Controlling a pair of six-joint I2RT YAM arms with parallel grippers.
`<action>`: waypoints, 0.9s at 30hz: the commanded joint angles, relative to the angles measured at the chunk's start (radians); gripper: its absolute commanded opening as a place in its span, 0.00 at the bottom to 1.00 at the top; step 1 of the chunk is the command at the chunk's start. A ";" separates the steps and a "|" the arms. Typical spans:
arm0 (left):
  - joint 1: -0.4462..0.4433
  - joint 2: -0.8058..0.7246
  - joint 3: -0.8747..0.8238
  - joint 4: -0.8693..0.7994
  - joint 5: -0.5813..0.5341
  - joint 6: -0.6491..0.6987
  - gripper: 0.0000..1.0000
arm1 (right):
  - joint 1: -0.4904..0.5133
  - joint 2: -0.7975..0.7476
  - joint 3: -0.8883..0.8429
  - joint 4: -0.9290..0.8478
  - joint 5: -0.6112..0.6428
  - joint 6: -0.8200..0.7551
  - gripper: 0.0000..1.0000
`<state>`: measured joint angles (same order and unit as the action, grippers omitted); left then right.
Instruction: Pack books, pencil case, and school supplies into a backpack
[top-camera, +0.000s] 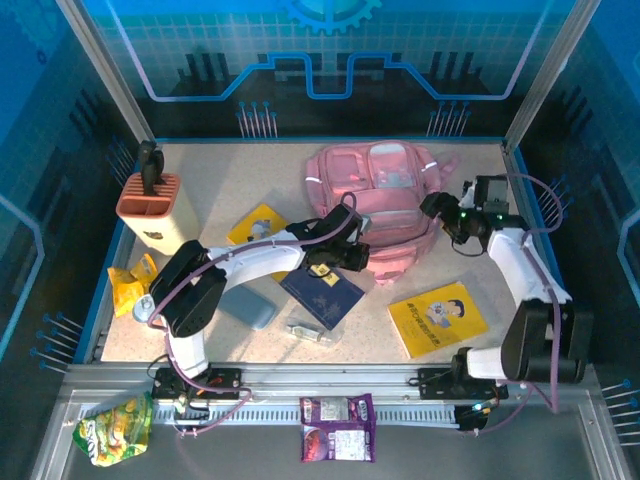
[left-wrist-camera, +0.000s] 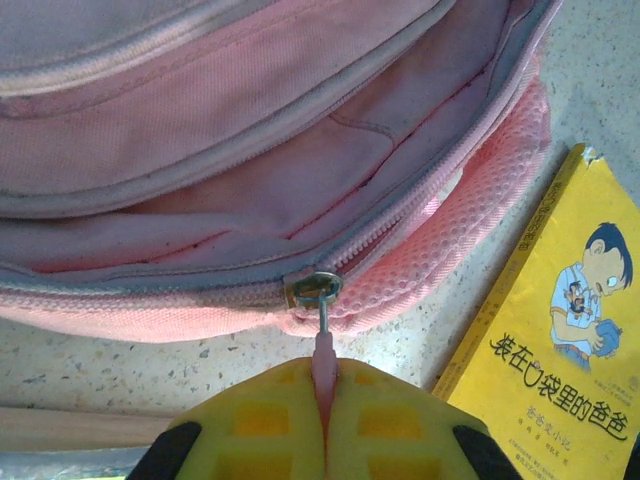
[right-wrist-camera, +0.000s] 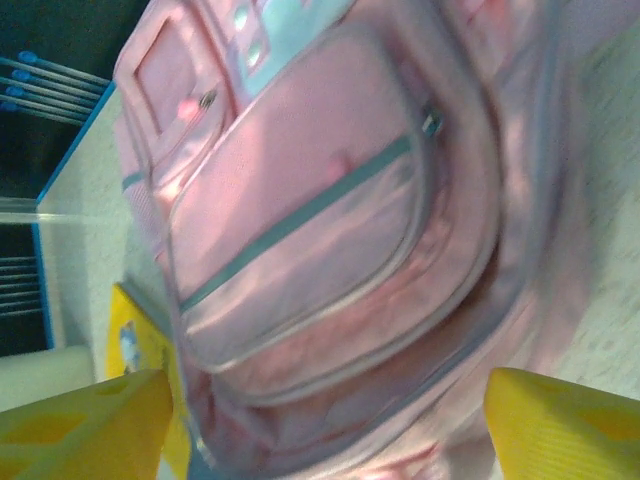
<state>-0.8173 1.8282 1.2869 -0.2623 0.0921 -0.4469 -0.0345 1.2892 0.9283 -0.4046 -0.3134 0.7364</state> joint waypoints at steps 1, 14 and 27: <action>-0.013 -0.028 0.019 0.056 0.039 -0.009 0.00 | 0.092 -0.047 -0.081 -0.029 0.012 0.098 0.86; -0.029 -0.071 -0.011 0.065 0.033 0.004 0.00 | 0.284 -0.014 -0.226 0.168 0.176 0.401 0.80; -0.042 -0.063 0.029 -0.012 0.024 0.072 0.00 | 0.250 0.144 -0.136 0.146 0.236 0.241 0.26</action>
<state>-0.8429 1.8183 1.2800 -0.2607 0.0898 -0.4164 0.2390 1.4109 0.7532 -0.2665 -0.1303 1.0370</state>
